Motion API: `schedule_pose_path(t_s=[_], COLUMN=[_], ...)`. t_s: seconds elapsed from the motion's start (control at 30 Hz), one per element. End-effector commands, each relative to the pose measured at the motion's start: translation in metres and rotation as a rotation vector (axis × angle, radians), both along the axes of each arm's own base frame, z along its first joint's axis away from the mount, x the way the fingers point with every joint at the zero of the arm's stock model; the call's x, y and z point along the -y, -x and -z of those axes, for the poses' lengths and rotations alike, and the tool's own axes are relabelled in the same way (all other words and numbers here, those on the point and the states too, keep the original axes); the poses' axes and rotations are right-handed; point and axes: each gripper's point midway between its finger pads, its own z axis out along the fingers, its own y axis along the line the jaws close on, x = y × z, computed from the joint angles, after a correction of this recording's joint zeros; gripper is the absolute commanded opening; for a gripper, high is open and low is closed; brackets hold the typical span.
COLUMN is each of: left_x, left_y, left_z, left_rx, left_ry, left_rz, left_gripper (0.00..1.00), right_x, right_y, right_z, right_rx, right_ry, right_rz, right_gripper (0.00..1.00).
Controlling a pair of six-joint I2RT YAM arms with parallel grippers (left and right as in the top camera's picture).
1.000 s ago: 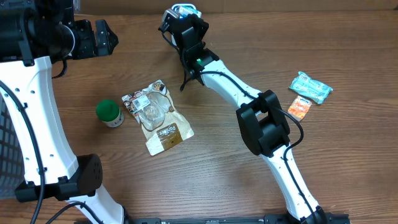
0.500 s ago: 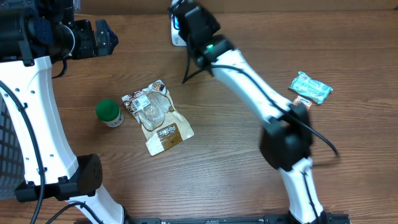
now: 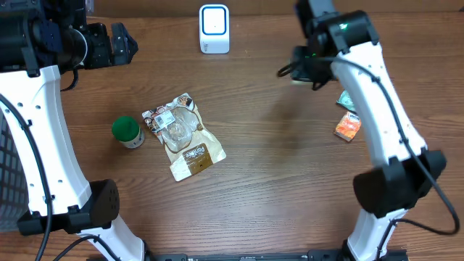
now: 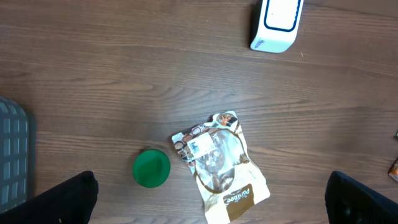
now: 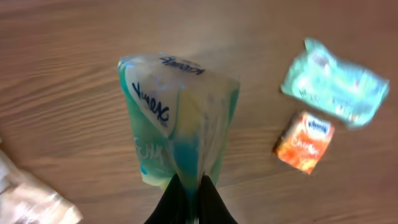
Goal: Scan the item barcode
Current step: 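Carry the Kleenex pack to the right-side pile and release it, then reach both grippers toward the clear bread bag in the center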
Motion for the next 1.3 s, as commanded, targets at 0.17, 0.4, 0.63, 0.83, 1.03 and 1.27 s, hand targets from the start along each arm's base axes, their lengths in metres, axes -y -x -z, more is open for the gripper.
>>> schedule_pose_path(t_s=[0.17, 0.4, 0.63, 0.83, 1.03, 1.27], left_x=[-0.002, -0.002, -0.002, -0.002, 0.005, 0.026], left_y=[-0.001, -0.001, -0.001, -0.001, -0.001, -0.003], left_z=[-0.002, -0.002, -0.002, -0.002, -0.003, 0.007], left_rx=[0.010, 0.009, 0.010, 0.010, 0.011, -0.034], left_ry=[-0.013, -0.013, -0.013, -0.013, 0.038, 0.151], left_rz=[0.011, 0.011, 0.011, 0.011, 0.008, 0.005], left_gripper=[0.99, 1.00, 1.00, 1.00, 1.00, 0.99], right_x=[0.084, 0.131, 0.135, 0.093, 0.029, -0.032], right_y=[0.030, 0.051, 0.054, 0.030, 0.008, 0.009], right_z=[0.096, 0.102, 0.096, 0.044, -0.010, -0.001], right_rx=[-0.229, -0.299, -0.312, -0.199, -0.035, -0.049], right_ry=[-0.095, -0.111, -0.121, -0.336, -0.557, -0.556], right_rz=[0.326, 0.413, 0.396, 0.170, -0.091, -0.242], right_gripper=[0.04, 0.15, 0.58, 0.58, 0.64, 0.69])
